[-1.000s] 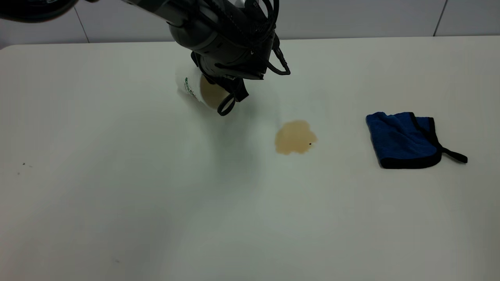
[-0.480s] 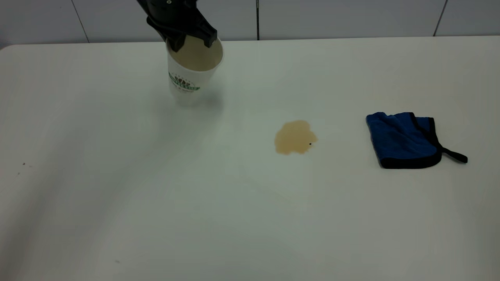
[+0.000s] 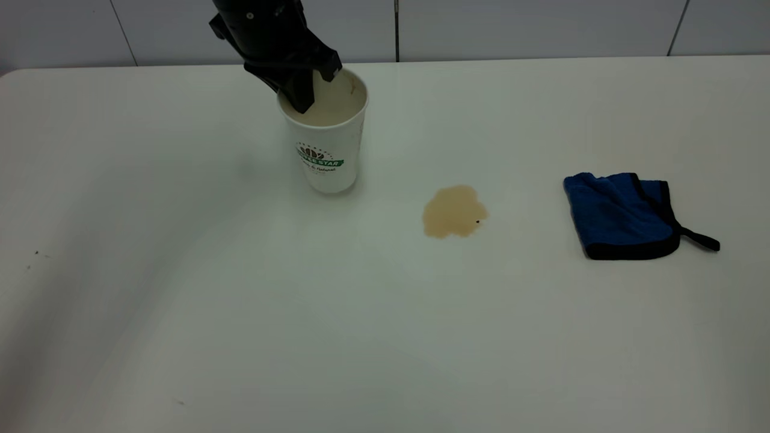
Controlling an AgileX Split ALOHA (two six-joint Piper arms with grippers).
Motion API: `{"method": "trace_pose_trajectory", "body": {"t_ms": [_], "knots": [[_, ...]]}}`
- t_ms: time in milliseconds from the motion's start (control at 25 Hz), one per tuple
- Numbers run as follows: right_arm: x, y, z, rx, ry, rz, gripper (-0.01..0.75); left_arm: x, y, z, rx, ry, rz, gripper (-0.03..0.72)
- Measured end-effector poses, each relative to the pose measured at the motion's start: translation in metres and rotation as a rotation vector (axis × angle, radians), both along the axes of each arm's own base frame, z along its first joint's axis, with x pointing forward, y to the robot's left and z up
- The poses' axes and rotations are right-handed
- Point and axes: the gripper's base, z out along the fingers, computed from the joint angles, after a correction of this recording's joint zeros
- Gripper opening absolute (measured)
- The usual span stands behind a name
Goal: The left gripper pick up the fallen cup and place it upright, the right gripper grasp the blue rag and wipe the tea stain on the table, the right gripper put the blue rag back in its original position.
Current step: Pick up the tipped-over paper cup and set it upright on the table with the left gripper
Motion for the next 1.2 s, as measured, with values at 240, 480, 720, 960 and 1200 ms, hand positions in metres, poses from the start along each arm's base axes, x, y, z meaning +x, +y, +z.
{"method": "trace_pose_trajectory", "body": {"t_ms": [240, 480, 720, 960, 1200], "knots": [[0.000, 0.000, 0.000, 0.000, 0.000, 0.000, 0.513, 0.002, 0.008, -0.014, 0.008, 0.024, 0.017, 0.008], [0.000, 0.000, 0.000, 0.000, 0.000, 0.000, 0.513, 0.008, 0.022, -0.016, -0.002, 0.030, 0.073, 0.018], [0.000, 0.000, 0.000, 0.000, 0.000, 0.000, 0.513, 0.008, 0.023, -0.021, 0.000, 0.033, 0.075, 0.131], [0.000, 0.000, 0.000, 0.000, 0.000, 0.000, 0.513, 0.014, 0.021, -0.011, -0.020, 0.025, 0.116, 0.412], [0.000, 0.000, 0.000, 0.000, 0.000, 0.000, 0.513, 0.020, 0.017, 0.048, -0.011, 0.077, 0.098, 0.563]]}}
